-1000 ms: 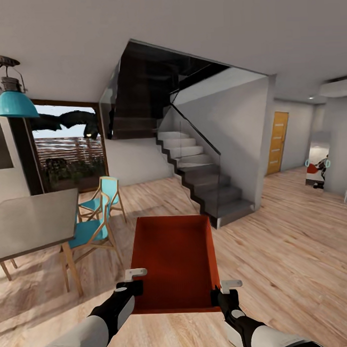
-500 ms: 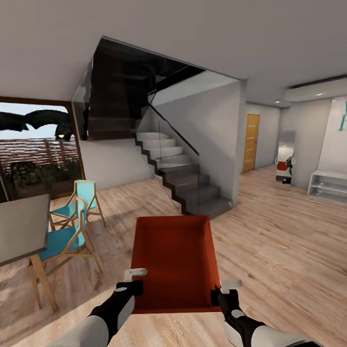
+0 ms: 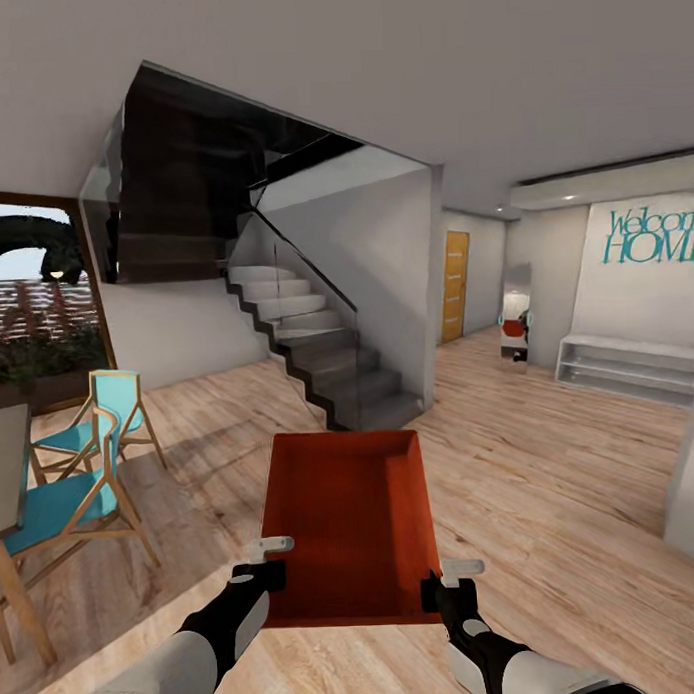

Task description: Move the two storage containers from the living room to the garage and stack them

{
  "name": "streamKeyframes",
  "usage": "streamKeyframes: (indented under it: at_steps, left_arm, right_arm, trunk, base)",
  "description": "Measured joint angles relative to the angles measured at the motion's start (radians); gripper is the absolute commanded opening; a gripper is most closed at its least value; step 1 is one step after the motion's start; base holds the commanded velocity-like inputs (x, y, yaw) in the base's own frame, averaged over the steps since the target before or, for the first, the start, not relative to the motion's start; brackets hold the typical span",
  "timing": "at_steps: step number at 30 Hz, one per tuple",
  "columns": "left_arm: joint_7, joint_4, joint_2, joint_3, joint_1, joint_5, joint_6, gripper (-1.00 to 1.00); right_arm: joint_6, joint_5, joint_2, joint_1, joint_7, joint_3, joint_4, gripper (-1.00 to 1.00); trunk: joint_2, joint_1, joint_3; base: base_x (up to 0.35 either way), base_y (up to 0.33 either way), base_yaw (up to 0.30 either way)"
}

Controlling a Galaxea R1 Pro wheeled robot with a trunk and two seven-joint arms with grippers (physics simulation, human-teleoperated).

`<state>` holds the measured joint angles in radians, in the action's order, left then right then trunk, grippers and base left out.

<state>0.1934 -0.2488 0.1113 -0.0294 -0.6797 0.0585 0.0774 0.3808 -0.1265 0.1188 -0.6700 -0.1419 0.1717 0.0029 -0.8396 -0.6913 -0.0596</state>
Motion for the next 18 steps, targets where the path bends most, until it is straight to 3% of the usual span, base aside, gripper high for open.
streamKeyframes:
  at_steps: [18]
  left_arm:
    - [0.001, 0.001, 0.0, -0.003, 0.0, 0.002, 0.001, -1.0]
  right_arm:
    - [0.0, 0.001, 0.0, 0.0, 0.0, -0.001, 0.001, -1.0]
  trunk:
    - [0.0, 0.0, 0.0]
  base:
    - [0.0, 0.0, -0.28]
